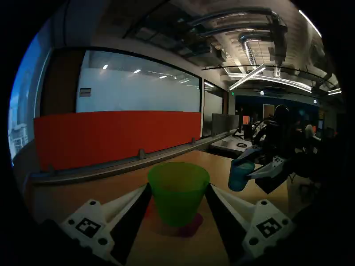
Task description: Pour water
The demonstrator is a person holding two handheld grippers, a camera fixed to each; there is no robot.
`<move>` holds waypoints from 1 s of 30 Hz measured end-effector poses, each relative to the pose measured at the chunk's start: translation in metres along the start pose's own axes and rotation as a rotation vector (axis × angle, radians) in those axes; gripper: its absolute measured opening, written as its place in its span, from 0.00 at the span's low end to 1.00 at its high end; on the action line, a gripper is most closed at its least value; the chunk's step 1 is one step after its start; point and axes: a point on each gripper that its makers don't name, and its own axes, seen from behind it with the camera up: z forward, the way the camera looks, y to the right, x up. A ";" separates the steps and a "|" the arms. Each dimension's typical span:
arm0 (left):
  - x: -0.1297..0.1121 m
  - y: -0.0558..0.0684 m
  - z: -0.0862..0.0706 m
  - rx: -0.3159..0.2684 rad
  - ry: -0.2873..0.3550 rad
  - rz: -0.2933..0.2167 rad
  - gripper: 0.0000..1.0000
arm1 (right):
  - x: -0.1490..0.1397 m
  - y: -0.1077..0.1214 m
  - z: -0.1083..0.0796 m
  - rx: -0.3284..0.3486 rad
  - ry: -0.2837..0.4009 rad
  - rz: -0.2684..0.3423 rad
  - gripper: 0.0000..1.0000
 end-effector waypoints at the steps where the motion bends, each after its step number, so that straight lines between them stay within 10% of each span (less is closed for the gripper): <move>1: 0.000 0.001 0.000 -0.002 0.001 0.000 0.85 | 0.001 0.000 0.000 0.000 0.006 -0.001 0.90; 30: -0.023 0.016 0.003 -0.027 -0.005 0.006 0.85 | 0.024 0.009 0.004 -0.008 0.092 -0.029 0.91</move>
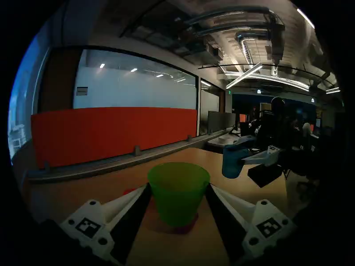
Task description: Pour water
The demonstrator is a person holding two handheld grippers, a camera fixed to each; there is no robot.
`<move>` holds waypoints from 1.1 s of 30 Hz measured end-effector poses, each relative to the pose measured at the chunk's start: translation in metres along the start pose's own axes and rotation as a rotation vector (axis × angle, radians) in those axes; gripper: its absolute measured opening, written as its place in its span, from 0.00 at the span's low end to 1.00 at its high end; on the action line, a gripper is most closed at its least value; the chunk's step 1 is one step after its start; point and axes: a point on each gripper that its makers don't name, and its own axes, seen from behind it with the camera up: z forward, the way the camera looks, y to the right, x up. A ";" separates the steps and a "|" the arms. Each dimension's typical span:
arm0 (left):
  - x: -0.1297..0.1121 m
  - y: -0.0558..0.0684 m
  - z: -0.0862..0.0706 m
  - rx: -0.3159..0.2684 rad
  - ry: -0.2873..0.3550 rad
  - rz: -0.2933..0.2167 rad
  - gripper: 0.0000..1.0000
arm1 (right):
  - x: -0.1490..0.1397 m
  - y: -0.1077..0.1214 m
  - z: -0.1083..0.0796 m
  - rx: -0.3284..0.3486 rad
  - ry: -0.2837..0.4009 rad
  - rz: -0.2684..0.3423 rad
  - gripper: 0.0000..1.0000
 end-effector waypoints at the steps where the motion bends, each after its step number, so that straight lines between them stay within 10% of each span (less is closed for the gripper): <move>1: -0.001 0.001 0.000 -0.002 0.000 0.000 0.85 | 0.001 0.000 0.000 0.002 -0.002 -0.003 0.91; 33: -0.022 0.021 -0.003 0.006 0.035 0.020 0.85 | 0.062 -0.009 0.016 0.051 0.011 -0.194 0.90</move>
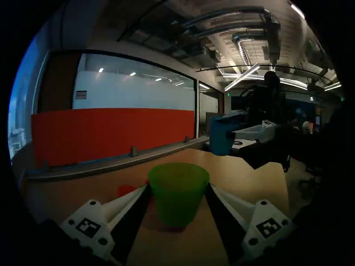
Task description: Pour water
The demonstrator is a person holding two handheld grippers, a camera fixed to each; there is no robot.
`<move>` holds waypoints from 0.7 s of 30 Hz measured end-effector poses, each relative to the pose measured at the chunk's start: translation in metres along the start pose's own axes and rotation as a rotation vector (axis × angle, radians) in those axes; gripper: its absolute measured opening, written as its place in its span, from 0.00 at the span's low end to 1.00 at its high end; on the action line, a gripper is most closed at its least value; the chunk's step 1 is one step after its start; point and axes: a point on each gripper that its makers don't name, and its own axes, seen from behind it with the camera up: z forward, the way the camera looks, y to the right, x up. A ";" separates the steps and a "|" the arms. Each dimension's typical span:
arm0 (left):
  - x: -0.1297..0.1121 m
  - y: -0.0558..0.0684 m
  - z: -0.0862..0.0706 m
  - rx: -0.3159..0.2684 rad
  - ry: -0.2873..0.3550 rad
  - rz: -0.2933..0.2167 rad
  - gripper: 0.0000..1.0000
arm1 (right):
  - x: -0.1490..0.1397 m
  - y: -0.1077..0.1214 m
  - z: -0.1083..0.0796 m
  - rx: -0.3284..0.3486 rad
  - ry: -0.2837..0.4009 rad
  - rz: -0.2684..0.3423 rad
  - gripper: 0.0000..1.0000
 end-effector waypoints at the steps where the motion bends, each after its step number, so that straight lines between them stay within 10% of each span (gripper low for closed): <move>1: -0.001 0.000 0.000 0.003 0.001 0.000 0.85 | 0.002 0.001 0.001 -0.001 0.000 -0.009 0.90; 21: -0.003 0.022 0.009 -0.034 0.000 0.029 0.84 | 0.025 0.005 0.018 0.014 -0.011 -0.191 0.90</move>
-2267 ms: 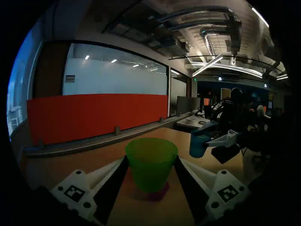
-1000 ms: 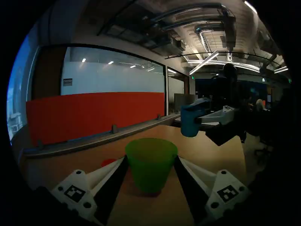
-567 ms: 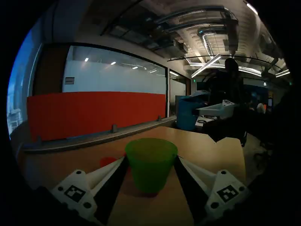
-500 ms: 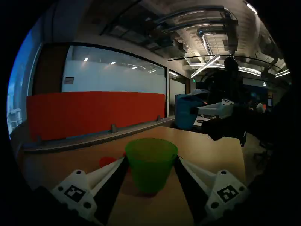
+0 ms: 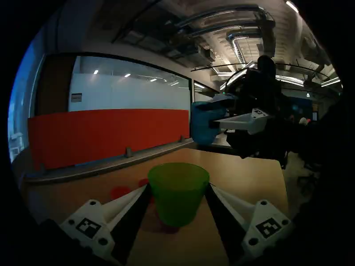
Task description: Pour water
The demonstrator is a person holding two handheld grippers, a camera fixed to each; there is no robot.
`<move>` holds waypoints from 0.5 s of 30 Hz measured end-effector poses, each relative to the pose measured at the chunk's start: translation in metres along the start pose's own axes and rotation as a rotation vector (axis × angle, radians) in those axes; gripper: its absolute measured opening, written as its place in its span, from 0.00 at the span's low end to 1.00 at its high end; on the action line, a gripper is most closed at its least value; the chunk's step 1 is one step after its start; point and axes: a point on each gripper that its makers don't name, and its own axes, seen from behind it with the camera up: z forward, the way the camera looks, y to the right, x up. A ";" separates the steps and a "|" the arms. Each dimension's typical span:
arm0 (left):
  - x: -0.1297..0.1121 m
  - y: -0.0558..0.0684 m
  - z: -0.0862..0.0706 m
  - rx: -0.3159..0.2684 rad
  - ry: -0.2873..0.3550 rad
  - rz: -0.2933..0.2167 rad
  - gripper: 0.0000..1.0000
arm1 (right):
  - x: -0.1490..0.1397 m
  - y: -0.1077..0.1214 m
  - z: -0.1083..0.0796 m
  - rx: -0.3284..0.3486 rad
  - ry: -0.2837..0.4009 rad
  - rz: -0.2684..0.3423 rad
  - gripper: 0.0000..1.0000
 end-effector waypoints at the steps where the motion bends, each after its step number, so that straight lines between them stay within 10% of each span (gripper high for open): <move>1: 0.000 0.001 0.000 -0.001 0.000 0.000 0.84 | 0.002 0.000 0.001 0.000 0.001 -0.010 0.90; 15: 0.000 0.008 0.004 -0.023 0.005 -0.005 0.85 | 0.019 0.003 0.013 0.010 -0.004 -0.141 0.90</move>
